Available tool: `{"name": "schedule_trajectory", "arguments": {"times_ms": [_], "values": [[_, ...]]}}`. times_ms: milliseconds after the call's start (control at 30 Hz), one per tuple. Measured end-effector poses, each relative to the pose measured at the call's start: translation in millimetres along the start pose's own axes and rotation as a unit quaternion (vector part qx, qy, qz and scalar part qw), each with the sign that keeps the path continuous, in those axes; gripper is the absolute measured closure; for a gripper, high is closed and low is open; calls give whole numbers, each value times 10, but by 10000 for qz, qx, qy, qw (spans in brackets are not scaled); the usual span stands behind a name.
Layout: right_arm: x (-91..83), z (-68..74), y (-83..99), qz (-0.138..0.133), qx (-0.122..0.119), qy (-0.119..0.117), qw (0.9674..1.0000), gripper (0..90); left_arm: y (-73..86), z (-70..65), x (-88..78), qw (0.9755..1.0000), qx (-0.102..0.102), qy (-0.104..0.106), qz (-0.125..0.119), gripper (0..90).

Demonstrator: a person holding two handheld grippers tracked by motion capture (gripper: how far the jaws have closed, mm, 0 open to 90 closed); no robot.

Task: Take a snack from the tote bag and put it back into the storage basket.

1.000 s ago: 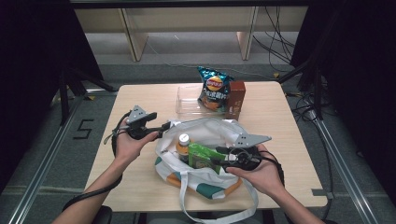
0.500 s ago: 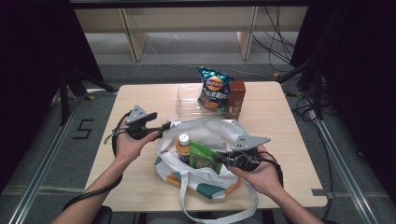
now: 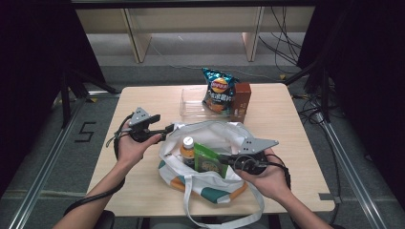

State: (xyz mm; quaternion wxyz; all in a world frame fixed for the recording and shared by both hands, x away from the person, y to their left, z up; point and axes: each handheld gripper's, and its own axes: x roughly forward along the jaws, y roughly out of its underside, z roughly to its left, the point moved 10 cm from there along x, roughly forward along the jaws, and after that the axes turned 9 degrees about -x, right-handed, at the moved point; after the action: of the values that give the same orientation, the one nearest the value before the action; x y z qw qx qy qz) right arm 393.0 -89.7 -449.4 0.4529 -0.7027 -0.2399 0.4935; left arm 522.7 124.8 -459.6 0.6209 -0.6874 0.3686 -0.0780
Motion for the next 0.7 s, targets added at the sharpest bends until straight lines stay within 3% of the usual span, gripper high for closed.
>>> {"name": "schedule_trajectory", "arguments": {"times_ms": [67, 100, 133, 200, 233, 267, 333, 567, 633, 700], "values": [[-21, -8, -39, -106, 73, 87, 9999, 900, -2, 0, 0, 10000, 0, 3, -4, 270], [-42, -17, -38, -48, -34, 39, 10000, 900, -3, -1, 0, 10000, 3, 2, -3, 269], [-44, -10, -60, -126, 94, 116, 9998, 900, -2, -1, 0, 10000, 4, 1, -1, 269], [-61, -17, -78, -125, -61, 89, 9999, 900, 1, -3, 3, 10000, 22, 6, 10, 269], [-66, 2, -81, -100, 29, 75, 9999, 900, 1, -5, 4, 10000, 26, 12, 11, 269], [-81, -22, -96, -116, -99, 127, 9998, 900, 0, -7, 4, 10000, 26, 13, 6, 269], [-89, -14, -116, -154, -8, 172, 9997, 900, -1, -12, 4, 10000, 21, 17, 2, 270], [-176, -65, -226, -263, -193, 248, 9992, 900, -1, -16, 7, 10000, 13, 17, 2, 270], [-200, -67, -252, -279, -54, 265, 9992, 900, -5, -16, 4, 10000, 10, 16, -7, 270], [-220, -116, -276, -319, -184, 319, 9988, 900, -5, -14, 2, 10000, 18, 11, -3, 269]]}}
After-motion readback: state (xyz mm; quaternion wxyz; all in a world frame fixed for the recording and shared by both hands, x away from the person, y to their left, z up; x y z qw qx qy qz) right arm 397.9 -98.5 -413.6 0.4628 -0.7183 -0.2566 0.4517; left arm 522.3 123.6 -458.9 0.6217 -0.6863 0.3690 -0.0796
